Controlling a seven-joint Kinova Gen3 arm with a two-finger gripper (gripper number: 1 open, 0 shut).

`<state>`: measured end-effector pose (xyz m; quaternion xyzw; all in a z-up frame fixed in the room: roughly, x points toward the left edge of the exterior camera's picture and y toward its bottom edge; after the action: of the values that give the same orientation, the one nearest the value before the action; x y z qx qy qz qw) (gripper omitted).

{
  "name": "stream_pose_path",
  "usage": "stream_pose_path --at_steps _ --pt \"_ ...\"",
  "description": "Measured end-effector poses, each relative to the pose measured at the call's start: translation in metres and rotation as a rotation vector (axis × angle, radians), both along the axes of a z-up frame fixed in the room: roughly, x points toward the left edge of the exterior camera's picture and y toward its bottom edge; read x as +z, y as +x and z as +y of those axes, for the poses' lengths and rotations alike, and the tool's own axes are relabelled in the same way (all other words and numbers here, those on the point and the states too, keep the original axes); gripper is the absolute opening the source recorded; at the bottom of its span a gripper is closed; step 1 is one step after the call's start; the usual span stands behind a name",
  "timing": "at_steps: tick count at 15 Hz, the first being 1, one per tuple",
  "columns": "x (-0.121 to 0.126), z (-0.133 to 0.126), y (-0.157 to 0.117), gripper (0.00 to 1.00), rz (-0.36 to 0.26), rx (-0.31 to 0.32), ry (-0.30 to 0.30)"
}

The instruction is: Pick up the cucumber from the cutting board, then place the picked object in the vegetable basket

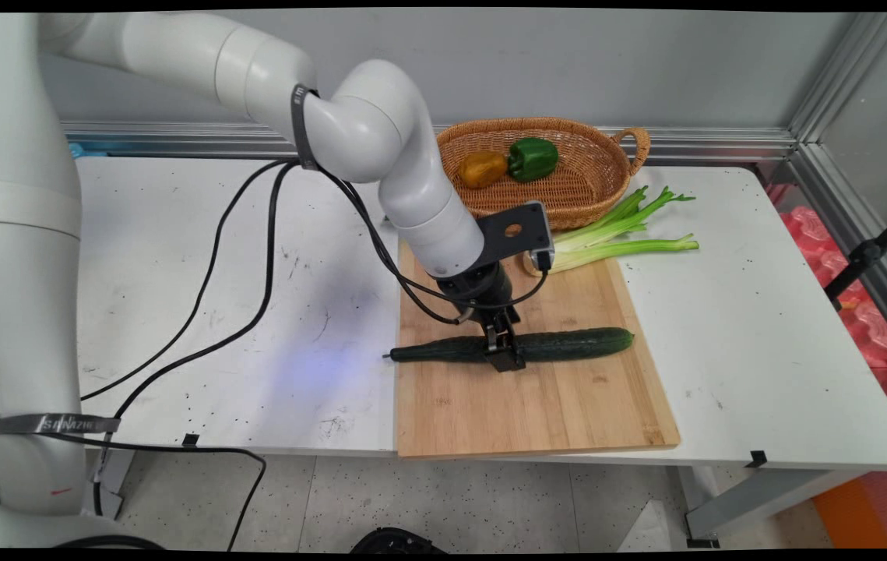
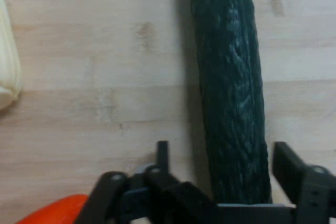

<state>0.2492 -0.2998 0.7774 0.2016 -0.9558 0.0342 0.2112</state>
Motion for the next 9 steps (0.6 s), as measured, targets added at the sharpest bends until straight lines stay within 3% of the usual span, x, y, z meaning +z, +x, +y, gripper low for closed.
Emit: stream_pose_path --at_steps 6,9 --pt "0.014 0.008 0.006 0.00 0.008 -0.021 -0.010" --pt "0.039 0.014 0.017 0.00 0.010 -0.033 -0.030"
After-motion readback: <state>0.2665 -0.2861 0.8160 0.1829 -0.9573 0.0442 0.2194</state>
